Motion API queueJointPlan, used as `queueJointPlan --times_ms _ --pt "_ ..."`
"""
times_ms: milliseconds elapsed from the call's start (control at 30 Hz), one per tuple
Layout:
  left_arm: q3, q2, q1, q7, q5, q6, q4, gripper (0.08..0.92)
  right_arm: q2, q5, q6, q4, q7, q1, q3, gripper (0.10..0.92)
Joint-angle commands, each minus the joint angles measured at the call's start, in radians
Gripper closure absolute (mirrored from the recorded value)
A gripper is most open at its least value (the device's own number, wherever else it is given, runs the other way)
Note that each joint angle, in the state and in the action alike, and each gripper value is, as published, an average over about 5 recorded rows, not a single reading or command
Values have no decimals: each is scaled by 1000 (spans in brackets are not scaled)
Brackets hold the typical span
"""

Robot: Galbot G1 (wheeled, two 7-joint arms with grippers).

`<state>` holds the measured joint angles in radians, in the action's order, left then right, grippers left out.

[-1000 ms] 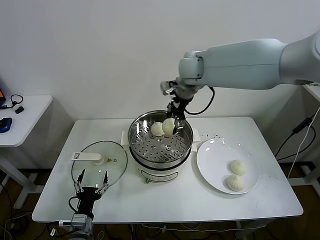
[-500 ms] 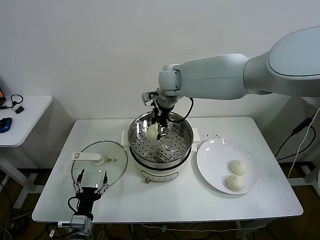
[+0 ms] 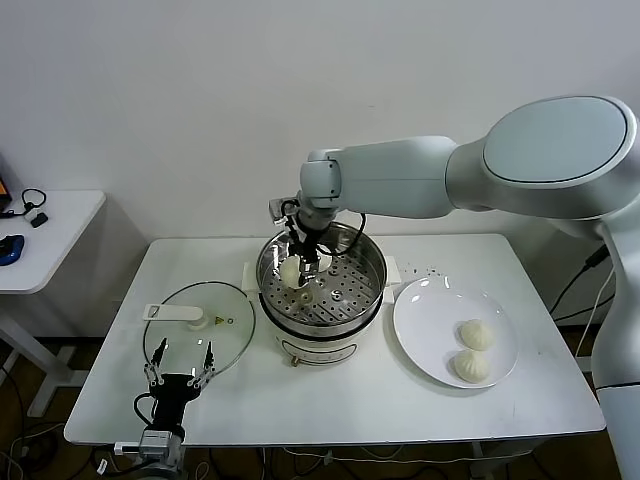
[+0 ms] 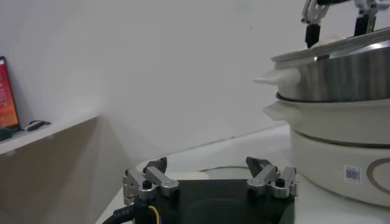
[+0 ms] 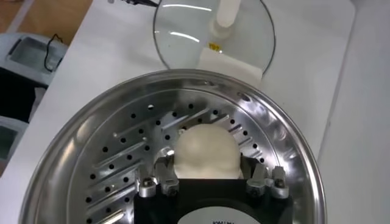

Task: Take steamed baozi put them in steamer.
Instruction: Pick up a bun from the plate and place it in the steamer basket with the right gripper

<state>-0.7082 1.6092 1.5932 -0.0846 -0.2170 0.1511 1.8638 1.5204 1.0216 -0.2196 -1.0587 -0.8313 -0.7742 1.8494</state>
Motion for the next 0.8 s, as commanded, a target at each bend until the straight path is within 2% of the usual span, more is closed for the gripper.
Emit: queueJointPlan --times_ms 33,633,800 --pt "1 46 -2 -1 -1 -2 -4 177 12 -8 -1 33 11 40 -8 319" --pt "-1 48 -1 -2 -4 -3 -5 177 19 -9 6 49 -6 50 -17 321" --pt "0 49 0 -3 -6 -6 -3 177 19 -7 7 49 -9 51 -17 290"
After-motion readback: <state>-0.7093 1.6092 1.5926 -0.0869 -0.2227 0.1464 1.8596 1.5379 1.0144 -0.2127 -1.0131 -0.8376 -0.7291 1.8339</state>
